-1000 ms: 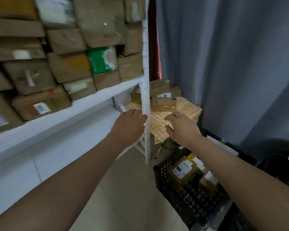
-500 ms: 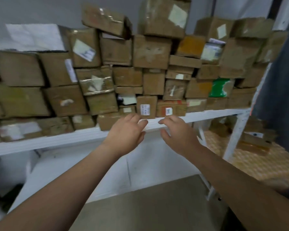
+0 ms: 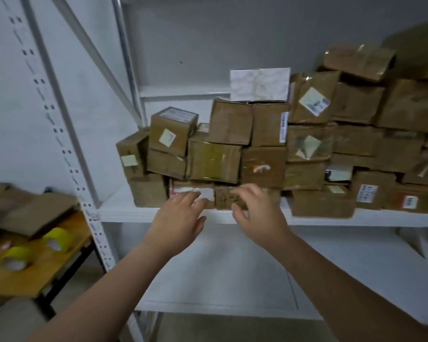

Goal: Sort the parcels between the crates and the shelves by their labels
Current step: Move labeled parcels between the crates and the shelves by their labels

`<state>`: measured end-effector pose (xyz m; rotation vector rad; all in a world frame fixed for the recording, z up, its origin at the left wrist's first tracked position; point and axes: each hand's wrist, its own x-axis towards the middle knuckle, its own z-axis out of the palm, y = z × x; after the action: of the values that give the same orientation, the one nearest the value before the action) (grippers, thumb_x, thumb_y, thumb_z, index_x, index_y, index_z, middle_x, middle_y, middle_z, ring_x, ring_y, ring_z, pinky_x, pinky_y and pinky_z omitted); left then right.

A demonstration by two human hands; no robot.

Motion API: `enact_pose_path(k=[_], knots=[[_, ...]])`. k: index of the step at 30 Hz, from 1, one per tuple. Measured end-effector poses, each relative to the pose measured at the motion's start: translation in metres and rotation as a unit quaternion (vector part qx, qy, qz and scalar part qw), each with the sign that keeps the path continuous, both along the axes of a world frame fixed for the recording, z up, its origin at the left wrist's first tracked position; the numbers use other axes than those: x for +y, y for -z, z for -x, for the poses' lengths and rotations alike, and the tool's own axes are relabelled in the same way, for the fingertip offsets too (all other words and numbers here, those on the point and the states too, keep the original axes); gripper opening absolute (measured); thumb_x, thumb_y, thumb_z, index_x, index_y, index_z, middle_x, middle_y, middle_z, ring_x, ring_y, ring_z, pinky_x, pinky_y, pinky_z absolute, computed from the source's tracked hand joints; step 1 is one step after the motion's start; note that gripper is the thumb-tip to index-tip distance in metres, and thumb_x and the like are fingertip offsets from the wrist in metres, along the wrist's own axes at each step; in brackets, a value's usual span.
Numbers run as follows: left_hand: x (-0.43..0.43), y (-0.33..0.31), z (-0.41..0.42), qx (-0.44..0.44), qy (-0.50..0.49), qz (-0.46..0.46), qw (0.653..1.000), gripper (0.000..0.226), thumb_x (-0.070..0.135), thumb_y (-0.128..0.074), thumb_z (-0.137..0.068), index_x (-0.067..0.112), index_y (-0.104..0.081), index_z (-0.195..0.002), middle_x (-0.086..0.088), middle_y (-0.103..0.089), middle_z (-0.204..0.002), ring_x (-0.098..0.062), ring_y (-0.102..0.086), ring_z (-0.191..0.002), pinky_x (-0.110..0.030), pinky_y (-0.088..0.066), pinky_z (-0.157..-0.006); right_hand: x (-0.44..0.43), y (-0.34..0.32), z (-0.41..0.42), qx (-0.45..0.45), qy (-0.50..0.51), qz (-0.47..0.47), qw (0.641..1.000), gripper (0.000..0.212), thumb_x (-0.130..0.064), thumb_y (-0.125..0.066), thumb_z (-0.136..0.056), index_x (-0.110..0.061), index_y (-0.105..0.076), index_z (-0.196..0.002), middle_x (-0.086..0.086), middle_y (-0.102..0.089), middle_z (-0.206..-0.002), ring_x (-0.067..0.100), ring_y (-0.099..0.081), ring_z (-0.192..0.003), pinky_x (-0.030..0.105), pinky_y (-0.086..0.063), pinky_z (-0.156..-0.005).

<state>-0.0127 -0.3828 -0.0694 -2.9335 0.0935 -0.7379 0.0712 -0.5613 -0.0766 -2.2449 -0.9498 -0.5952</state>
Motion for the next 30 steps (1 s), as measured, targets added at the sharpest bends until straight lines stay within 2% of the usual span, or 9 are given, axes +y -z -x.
enact_pose_path(k=[5, 8, 11, 14, 16, 19, 22, 24, 30], knots=[[0.063, -0.008, 0.007, -0.046, -0.059, 0.037, 0.996, 0.044, 0.025, -0.069, -0.082, 0.013, -0.06, -0.123, -0.012, -0.056, -0.131, -0.032, -0.058, -0.111, -0.039, -0.051, -0.085, 0.07, -0.008, -0.001, -0.038, -0.04, -0.011, 0.998, 0.031, -0.018, -0.06, -0.088, -0.014, -0.064, -0.119, 0.003, -0.056, -0.126, 0.023, -0.053, -0.115, 0.038, -0.047, -0.091], [0.096, -0.017, -0.006, -0.104, -0.086, 0.048, 0.99, 0.054, 0.02, -0.076, -0.074, 0.009, -0.059, -0.124, -0.019, -0.054, -0.129, -0.037, -0.055, -0.113, -0.044, -0.049, -0.09, 0.102, -0.016, -0.011, -0.104, -0.048, -0.019, 0.993, 0.03, -0.012, -0.068, -0.08, -0.012, -0.068, -0.11, 0.011, -0.06, -0.123, 0.031, -0.057, -0.113, 0.047, -0.048, -0.092], [0.125, -0.028, -0.027, -0.159, -0.125, 0.056, 0.978, 0.059, 0.023, -0.074, -0.077, 0.006, -0.054, -0.13, -0.026, -0.046, -0.135, -0.044, -0.047, -0.119, -0.05, -0.042, -0.098, 0.13, -0.026, -0.026, -0.177, -0.048, -0.031, 0.983, 0.032, -0.01, -0.071, -0.077, -0.011, -0.069, -0.109, 0.016, -0.058, -0.126, 0.034, -0.053, -0.119, 0.049, -0.035, -0.103], [0.151, -0.039, -0.051, -0.187, -0.149, 0.066, 0.969, 0.059, 0.031, -0.07, -0.081, 0.005, -0.052, -0.131, -0.03, -0.041, -0.138, -0.049, -0.043, -0.121, -0.054, -0.038, -0.101, 0.155, -0.039, -0.039, -0.214, -0.038, -0.028, 0.976, 0.037, -0.012, -0.071, -0.077, -0.011, -0.067, -0.114, 0.018, -0.053, -0.135, 0.036, -0.045, -0.129, 0.051, -0.023, -0.111], [0.166, -0.044, -0.066, -0.183, -0.158, 0.091, 0.966, 0.062, 0.039, -0.065, -0.084, 0.011, -0.047, -0.137, -0.03, -0.033, -0.144, -0.049, -0.038, -0.125, -0.054, -0.035, -0.103, 0.171, -0.047, -0.044, -0.23, -0.031, -0.009, 0.973, 0.04, -0.015, -0.071, -0.078, -0.013, -0.066, -0.118, 0.018, -0.049, -0.14, 0.037, -0.04, -0.134, 0.052, -0.017, -0.113], [0.186, -0.046, -0.087, -0.131, -0.179, 0.175, 0.959, 0.07, 0.056, -0.054, -0.086, 0.029, -0.031, -0.146, -0.023, -0.018, -0.153, -0.044, -0.037, -0.129, -0.05, -0.04, -0.099, 0.19, -0.055, -0.049, -0.235, -0.014, 0.018, 0.972, 0.045, -0.018, -0.069, -0.081, -0.016, -0.062, -0.125, 0.017, -0.042, -0.146, 0.035, -0.033, -0.139, 0.052, -0.011, -0.114], [0.204, -0.046, -0.099, -0.116, -0.151, 0.217, 0.957, 0.073, 0.059, -0.056, -0.082, 0.029, -0.031, -0.145, -0.015, -0.032, -0.138, -0.036, -0.056, -0.106, -0.042, -0.049, -0.085, 0.206, -0.055, -0.048, -0.238, 0.002, 0.032, 0.971, 0.047, -0.019, -0.069, -0.082, -0.016, -0.06, -0.127, 0.017, -0.039, -0.148, 0.036, -0.031, -0.14, 0.052, -0.008, -0.114], [0.214, -0.045, -0.1, -0.141, -0.114, 0.235, 0.955, 0.071, 0.054, -0.062, -0.08, 0.025, -0.039, -0.141, -0.01, -0.036, -0.124, -0.03, -0.058, -0.094, -0.037, -0.05, -0.079, 0.214, -0.052, -0.048, -0.241, 0.024, 0.037, 0.97, 0.047, -0.019, -0.07, -0.08, -0.016, -0.061, -0.126, 0.018, -0.041, -0.147, 0.036, -0.034, -0.138, 0.053, -0.009, -0.113], [0.244, -0.04, -0.086, -0.229, -0.016, 0.299, 0.926, 0.063, 0.044, -0.071, -0.078, 0.017, -0.048, -0.13, -0.005, -0.035, -0.119, -0.021, -0.056, -0.092, -0.027, -0.047, -0.08, 0.228, -0.041, -0.039, -0.217, 0.11, 0.03, 0.97, 0.049, -0.016, -0.073, -0.077, -0.014, -0.062, -0.124, 0.018, -0.044, -0.144, 0.036, -0.035, -0.138, 0.053, -0.011, -0.113]])
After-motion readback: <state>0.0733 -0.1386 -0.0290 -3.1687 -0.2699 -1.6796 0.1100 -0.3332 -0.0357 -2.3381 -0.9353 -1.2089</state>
